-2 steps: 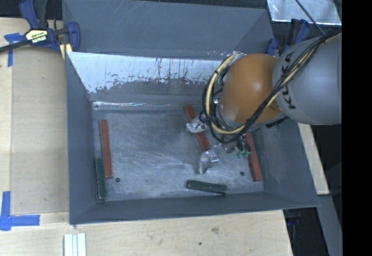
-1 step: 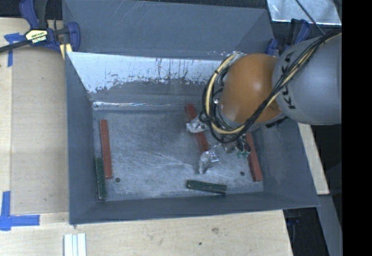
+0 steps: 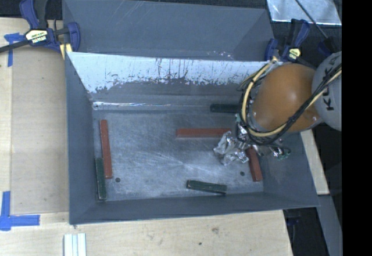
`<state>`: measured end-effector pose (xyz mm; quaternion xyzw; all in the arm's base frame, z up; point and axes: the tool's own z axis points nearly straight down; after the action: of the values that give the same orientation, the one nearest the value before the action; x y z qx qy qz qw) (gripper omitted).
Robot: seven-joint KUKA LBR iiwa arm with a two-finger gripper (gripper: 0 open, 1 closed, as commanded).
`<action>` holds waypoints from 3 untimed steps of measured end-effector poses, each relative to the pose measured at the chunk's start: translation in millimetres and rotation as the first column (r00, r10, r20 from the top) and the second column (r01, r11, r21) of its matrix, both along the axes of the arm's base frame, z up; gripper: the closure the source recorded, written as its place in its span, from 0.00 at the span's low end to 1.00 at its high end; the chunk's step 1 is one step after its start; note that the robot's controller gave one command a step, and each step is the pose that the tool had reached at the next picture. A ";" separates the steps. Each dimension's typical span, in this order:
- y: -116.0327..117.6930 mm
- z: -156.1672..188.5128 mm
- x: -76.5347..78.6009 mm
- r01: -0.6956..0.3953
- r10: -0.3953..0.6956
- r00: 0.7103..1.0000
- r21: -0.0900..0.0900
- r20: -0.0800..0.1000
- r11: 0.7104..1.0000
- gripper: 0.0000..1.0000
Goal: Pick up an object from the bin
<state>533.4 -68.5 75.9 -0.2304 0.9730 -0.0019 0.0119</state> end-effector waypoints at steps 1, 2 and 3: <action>-1.5 -2.8 -3.9 0.001 -0.001 1.000 -0.002 -0.015 1.000 0.00; -1.5 -2.7 -3.8 0.001 -0.001 1.000 -0.002 -0.015 1.000 0.00; 42.3 32.1 7.1 0.056 -0.056 0.998 -0.002 -0.025 0.998 0.00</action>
Offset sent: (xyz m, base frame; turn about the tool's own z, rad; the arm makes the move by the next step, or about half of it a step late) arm 0.0000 0.0000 0.0000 0.0000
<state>540.5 -26.2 108.0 -0.2031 0.9792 -0.0002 -0.0006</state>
